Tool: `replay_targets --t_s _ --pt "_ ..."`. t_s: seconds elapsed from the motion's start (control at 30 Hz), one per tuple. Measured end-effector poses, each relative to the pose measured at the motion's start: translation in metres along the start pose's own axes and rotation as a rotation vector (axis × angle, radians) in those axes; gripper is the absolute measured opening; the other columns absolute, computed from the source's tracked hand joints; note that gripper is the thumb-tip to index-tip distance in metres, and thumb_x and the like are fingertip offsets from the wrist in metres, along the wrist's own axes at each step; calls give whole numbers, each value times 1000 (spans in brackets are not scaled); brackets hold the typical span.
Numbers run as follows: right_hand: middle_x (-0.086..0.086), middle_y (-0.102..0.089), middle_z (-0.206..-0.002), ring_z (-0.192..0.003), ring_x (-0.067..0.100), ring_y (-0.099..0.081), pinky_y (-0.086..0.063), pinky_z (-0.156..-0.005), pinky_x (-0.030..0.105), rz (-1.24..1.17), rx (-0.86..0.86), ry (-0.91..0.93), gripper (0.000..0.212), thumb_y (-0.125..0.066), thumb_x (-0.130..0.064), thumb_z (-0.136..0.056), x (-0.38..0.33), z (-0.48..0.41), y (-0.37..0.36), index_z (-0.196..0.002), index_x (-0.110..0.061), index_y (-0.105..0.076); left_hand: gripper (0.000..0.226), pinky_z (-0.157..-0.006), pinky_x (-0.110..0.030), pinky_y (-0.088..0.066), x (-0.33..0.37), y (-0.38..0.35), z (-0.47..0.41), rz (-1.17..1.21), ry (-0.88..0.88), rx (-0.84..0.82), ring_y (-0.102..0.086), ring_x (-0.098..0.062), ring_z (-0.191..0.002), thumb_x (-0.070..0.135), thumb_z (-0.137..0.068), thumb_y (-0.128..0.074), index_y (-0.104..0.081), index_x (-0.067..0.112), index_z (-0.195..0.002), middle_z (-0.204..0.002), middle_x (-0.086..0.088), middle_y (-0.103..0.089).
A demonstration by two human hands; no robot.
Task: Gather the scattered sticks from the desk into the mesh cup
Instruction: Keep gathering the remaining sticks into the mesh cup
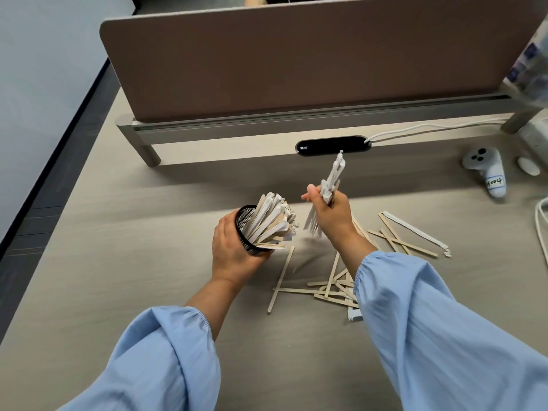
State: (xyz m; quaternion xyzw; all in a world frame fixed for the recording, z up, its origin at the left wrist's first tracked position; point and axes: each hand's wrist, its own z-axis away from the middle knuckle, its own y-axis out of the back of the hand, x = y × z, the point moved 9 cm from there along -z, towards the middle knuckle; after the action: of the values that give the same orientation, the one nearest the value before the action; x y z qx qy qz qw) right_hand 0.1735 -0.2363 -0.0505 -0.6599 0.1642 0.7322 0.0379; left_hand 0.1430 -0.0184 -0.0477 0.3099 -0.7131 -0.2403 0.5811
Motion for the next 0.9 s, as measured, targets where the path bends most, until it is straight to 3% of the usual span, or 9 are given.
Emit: replay_targets --t_s 0.17,0.27,0.43,0.6,0.7,0.9 --pt "1 -44 -55 -45 -1 -47 -45 -56 13 -162 132 112 39 -51 -18 -96 -37 -5 20 -57 -17 -44 88 -95 -35 -39 0 -2 -1 -1 8 -13 -50 -27 -106 54 -50 -66 -46 7 -122 -115 -11 -56" --pt "0 -52 -53 -53 7 -52 -47 -66 25 -214 121 148 46 -51 -21 -96 -58 -14 25 -50 -18 -49 90 -95 -36 -39 1 -4 -2 2 15 -18 -50 -27 -107 54 -50 -66 -46 7 -123 -116 -11 -56" --pt "-2 -65 -67 -69 9 -61 -48 -85 27 -85 39 -20 40 -53 -24 -95 -37 -15 16 -56 -15 -60 91 -95 -39 -40 8 -5 -1 16 14 -25 -50 -29 -107 56 -49 -63 -46 5 -123 -115 -13 -55" --pt "1 -61 -72 -67 3 -53 -41 -67 15 -77 127 -129 37 -51 -25 -95 -21 -8 27 -60 -13 -58 94 -96 -42 -40 10 -9 -2 -13 9 -47 -50 -32 -108 58 -49 -59 -45 4 -124 -117 -15 -55" --pt "-2 -52 -61 -61 6 -49 -39 -60 16 -36 192 -131 41 -51 -26 -94 -24 -9 39 -54 -16 -54 94 -98 -43 -40 8 -10 -2 -23 30 -48 -49 -32 -110 59 -48 -57 -45 5 -124 -118 -15 -55" --pt "-4 -53 -55 -55 3 -52 -42 -57 12 -123 392 -63 45 -51 -27 -94 -41 -8 71 -50 -19 -52 82 -101 -41 -36 11 -17 -5 -63 28 -59 -47 -30 -114 39 -55 -78 -45 12 -125 -122 -11 -54"
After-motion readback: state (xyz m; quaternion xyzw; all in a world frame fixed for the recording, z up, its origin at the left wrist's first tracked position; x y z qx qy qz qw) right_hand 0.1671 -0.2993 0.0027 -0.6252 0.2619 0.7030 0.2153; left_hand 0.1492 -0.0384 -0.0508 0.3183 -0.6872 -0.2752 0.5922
